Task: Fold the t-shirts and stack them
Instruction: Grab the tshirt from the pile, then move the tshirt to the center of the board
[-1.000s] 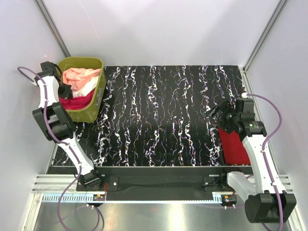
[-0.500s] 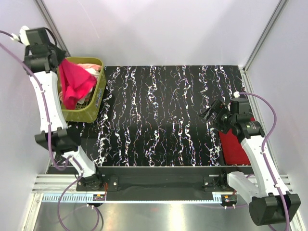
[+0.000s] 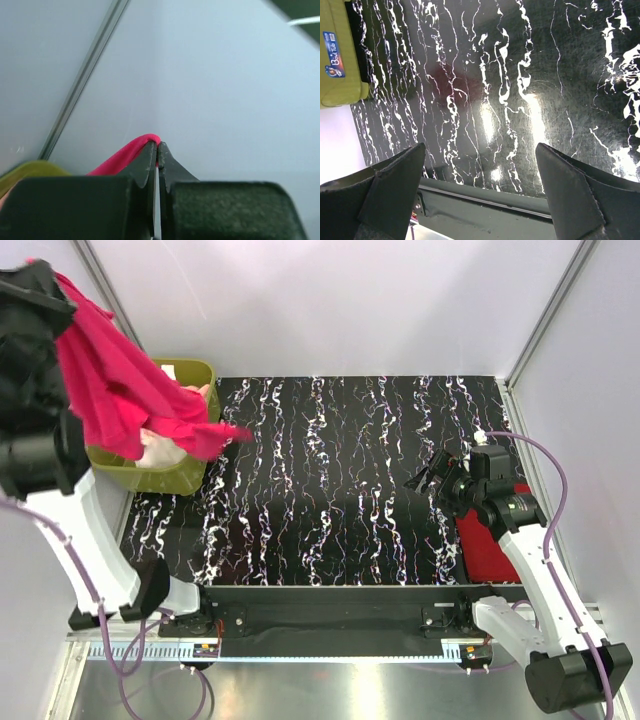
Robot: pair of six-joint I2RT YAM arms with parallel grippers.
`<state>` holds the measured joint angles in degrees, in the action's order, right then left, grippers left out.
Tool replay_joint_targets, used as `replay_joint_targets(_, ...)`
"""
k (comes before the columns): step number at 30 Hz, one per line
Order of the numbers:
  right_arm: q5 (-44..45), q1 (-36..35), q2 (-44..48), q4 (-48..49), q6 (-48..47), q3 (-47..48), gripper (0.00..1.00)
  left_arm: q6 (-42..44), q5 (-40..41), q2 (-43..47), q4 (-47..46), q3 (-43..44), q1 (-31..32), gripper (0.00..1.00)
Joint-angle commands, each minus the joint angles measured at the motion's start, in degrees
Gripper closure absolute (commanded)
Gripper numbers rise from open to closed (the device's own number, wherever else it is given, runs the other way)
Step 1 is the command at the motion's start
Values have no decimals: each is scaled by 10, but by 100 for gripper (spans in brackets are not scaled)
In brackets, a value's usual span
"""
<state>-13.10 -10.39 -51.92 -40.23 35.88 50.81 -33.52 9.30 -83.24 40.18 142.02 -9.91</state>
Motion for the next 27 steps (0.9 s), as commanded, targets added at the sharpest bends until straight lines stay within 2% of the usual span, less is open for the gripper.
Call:
replay_joint_targets(1,-10,-9,15,16,9,0,0,-11,-23,23,-78,36,-2,100)
replay_joint_targets(3,-11,-10,16,13,12,-3,0,-71,-70,33,-84,20,-2,100)
replay_joint_targets(5,-10,-14,17,14,12,-6,0,-144,-165,37,-107,-33,11,100)
replay_joint_targets(7,-11,-17,15,16,13,-7,0,-144,-190,35,-93,-69,61,100)
replay_joint_targets(11,-18,-24,9,21,13,0,0,-67,-134,29,-13,-150,234,100)
replay_joint_targets(12,-21,-28,8,19,13,1,0,-45,-115,31,1,-203,310,100)
replay_joint_targets(14,-22,-31,5,18,6,4,0,-31,-71,23,23,-243,404,100)
replay_joint_targets(15,-21,-32,4,15,5,6,0,-29,-74,17,33,-264,425,100)
replay_joint_targets(16,-16,-32,4,8,4,7,0,-24,-82,0,66,-297,443,83)
replay_joint_targets(17,-12,-32,2,7,2,8,0,-13,-70,-9,95,-306,476,58)
replay_joint_targets(19,-10,-32,-1,3,-3,10,0,-1,-19,-17,174,-336,492,2)
replay_joint_targets(23,-39,-36,-16,22,-6,4,1,15,38,43,194,-443,485,1)
replay_joint_targets(25,-70,-41,-40,46,1,0,9,19,20,74,177,-518,471,2)
replay_joint_targets(27,-103,-46,-80,85,3,-1,17,17,-8,84,164,-596,443,9)
